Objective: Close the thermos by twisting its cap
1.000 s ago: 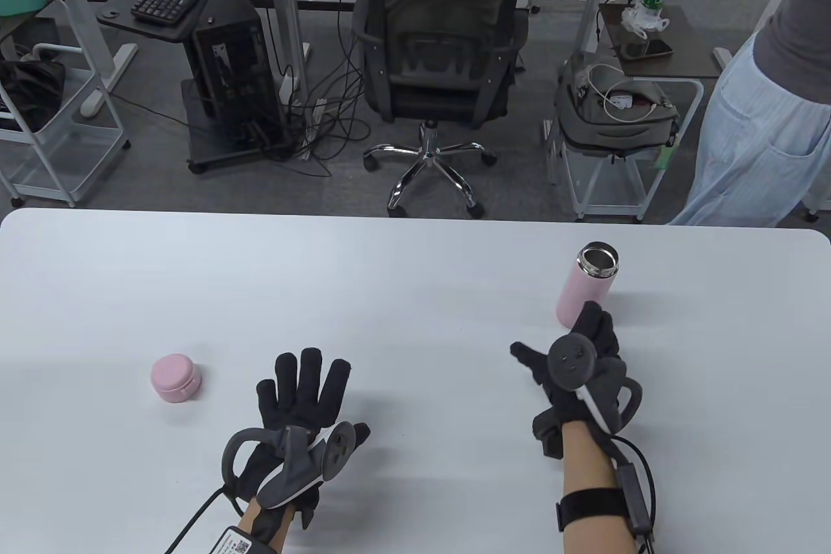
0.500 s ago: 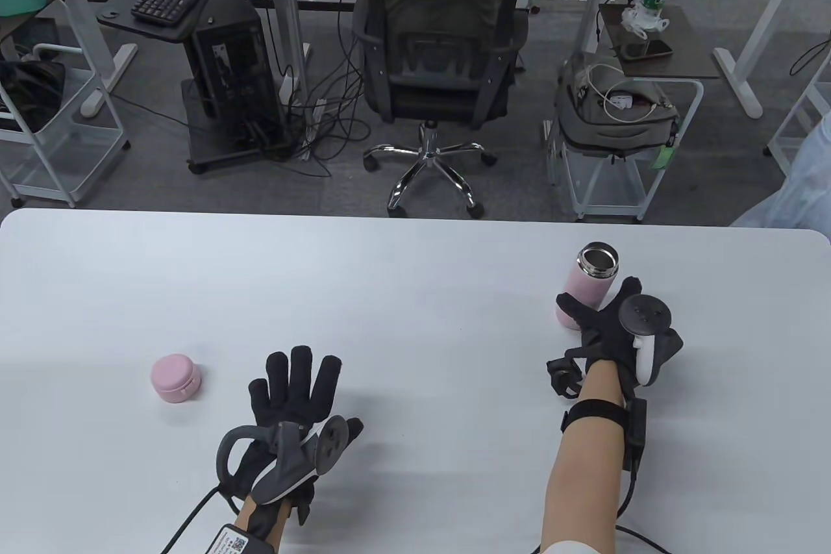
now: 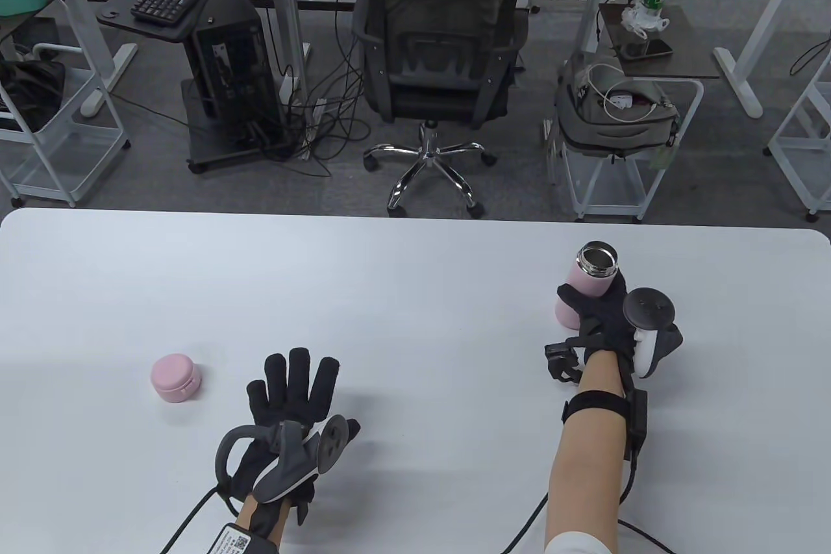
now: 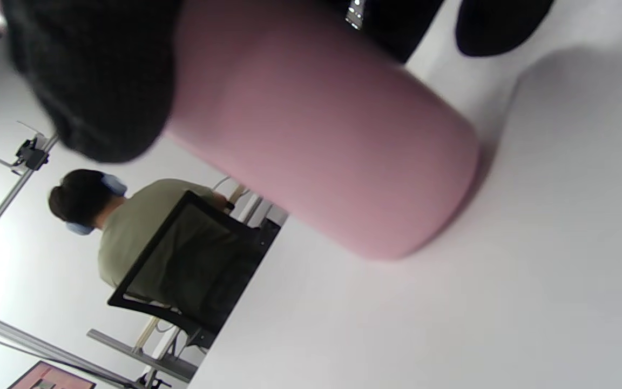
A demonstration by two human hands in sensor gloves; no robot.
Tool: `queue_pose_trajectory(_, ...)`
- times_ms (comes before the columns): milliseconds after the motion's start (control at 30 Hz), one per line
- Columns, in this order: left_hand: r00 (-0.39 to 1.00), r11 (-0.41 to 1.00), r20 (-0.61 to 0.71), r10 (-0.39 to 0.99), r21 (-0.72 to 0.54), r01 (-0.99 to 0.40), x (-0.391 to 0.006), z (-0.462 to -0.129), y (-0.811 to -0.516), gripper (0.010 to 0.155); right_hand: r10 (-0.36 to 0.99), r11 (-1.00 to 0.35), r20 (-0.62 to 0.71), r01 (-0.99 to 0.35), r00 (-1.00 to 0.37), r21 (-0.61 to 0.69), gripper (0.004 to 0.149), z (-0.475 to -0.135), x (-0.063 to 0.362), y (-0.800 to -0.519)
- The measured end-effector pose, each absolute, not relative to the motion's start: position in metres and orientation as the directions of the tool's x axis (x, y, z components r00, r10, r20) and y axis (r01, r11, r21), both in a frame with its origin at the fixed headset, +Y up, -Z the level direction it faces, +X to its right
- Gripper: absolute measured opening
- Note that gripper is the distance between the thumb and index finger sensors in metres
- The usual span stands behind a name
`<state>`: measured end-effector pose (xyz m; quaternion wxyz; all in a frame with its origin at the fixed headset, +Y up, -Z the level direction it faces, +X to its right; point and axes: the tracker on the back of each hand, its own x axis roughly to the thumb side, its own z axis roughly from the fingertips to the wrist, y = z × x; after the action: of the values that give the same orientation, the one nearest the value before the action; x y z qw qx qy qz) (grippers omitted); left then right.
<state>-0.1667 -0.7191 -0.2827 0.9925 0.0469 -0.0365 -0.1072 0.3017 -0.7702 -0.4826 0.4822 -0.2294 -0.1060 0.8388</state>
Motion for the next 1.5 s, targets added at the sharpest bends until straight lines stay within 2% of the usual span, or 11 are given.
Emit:
queue_pose_trajectory(167,0.973,0.970,0.046,-0.226,0.104,0.221,-0.169,-0.282,-0.716,0.096,0.853,-0.521,-0.217,-0.742,-0.475,-0.422,0.100,-0.474,0.296,-0.761)
queue_pose_trajectory(333,0.979,0.971,0.001,-0.203,0.130,0.201,-0.181,-0.283,-0.706,0.095,0.802,-0.561,-0.032,-0.733,-0.597,-0.384,0.103,-0.451,0.272,-0.726)
queue_pose_trajectory(467,0.983,0.978,-0.057,-0.174,0.106,0.179,-0.194,-0.288,-0.700,0.095,0.746,-0.575,0.159,-0.746,-0.647,-0.337,0.105,-0.414,0.233,-0.690)
queue_pose_trajectory(600,0.977,0.974,-0.100,-0.191,0.101,0.201,-0.218,-0.296,-0.698,0.093,0.737,-0.567,0.270,-0.784,-0.620,-0.253,0.105,-0.372,0.186,-0.668)
queue_pose_trajectory(733,0.968,0.986,-0.187,-0.167,-0.008,0.169,-0.262,-0.311,-0.707,0.093,0.709,-0.589,0.349,-0.787,-0.613,-0.184,0.105,-0.332,0.137,-0.657)
queue_pose_trajectory(900,0.918,0.987,-0.367,-0.149,-0.118,0.113,-0.318,-0.328,-0.719,0.093,0.743,-0.562,0.363,-0.819,-0.562,-0.117,0.105,-0.301,0.096,-0.669)
queue_pose_trajectory(1033,0.858,0.977,-0.504,-0.100,-0.211,-0.011,-0.348,-0.339,-0.738,0.092,0.758,-0.561,0.354,-0.824,-0.548,-0.076,0.105,-0.287,0.072,-0.688)
queue_pose_trajectory(1133,0.836,0.980,-0.540,-0.093,-0.198,-0.019,-0.355,-0.344,-0.746,0.086,0.752,-0.577,0.351,-0.814,-0.559,-0.061,0.105,-0.284,0.062,-0.701)
queue_pose_trajectory(1367,0.799,0.969,-0.576,-0.172,-0.245,0.032,-0.358,-0.355,-0.753,0.077,0.745,-0.608,0.327,-0.794,-0.581,-0.025,0.105,-0.285,0.053,-0.719)
queue_pose_trajectory(1500,0.792,0.975,-0.602,-0.100,-0.218,-0.042,-0.361,-0.356,-0.755,0.075,0.745,-0.612,0.326,-0.791,-0.582,-0.017,0.105,-0.285,0.051,-0.722)
